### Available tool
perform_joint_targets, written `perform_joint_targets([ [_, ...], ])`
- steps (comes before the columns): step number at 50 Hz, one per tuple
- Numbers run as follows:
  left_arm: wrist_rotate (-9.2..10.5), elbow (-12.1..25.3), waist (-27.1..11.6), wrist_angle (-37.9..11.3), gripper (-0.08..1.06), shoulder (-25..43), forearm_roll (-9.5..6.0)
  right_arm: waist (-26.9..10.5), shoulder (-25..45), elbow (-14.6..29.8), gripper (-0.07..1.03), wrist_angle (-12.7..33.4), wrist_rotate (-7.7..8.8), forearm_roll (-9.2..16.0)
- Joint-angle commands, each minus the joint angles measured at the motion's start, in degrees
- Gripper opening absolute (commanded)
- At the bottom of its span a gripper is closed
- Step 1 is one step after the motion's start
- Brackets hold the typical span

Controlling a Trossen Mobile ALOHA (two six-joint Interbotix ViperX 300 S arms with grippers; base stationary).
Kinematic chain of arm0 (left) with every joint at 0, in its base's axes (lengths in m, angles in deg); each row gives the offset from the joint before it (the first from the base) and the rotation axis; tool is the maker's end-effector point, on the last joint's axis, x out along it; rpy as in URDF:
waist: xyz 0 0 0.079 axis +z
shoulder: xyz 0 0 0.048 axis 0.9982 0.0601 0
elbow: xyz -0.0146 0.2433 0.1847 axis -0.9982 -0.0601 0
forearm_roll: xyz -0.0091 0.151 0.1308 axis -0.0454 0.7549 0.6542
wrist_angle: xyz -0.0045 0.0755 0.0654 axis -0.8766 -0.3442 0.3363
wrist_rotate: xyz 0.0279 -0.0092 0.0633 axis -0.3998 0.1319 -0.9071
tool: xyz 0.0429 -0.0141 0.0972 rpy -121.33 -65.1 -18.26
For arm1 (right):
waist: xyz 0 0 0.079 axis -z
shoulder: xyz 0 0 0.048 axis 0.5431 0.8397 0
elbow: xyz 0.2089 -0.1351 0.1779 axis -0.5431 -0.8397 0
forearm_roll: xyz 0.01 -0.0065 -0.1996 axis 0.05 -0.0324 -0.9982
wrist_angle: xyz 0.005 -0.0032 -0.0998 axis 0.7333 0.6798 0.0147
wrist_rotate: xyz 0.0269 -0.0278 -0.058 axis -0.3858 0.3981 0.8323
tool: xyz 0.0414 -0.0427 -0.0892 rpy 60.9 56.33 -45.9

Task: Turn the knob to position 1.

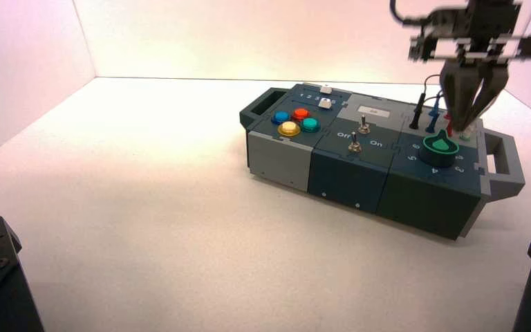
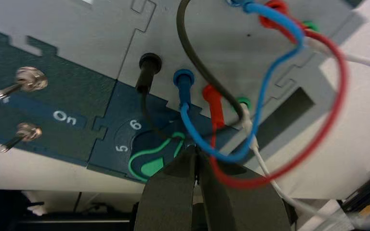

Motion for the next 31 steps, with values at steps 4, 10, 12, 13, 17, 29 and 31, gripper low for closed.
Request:
perform_joint_targets([
  [4,-0.26,0.7,-0.4,0.9,-0.03,0.5,0.09,-0.3,-10.1,0.2,-0.02,-0.4,1.85,-0.2],
  [10,-0.26,0.7,-0.3,0.9,-0.03,0.8,0.00,-0.7,-17.1,-1.4,-0.02,-1.9,4.13,0.2],
  [12,-0.26,0.7,-0.3,0.9,-0.03,0.7,0.00,-0.7,-19.6,-2.1,-0.02,-2.6,4.92,0.3],
  [13,-0.35,0.6,-0.1,0.9,-0.03,0.7,0.00,-0.7,-20.8,-2.6,-0.02,-2.9,5.27,0.3],
  [17,-0.26,0.3,0.3,1.0,-0.03,0.7,0.09,-0.7,-24.5,-4.4,-0.02,-4.0,6.42,0.3],
  [29,-0.26,-0.1,0.7,1.6,-0.03,0.8,0.00,-0.7,-28.6,-8.8,-0.02,-6.3,7.91,0.9],
  [31,-0.26,-0.1,0.7,1.6,-0.03,0.8,0.00,-0.7,-28.6,-9.1,-0.02,-6.3,8.00,0.9],
])
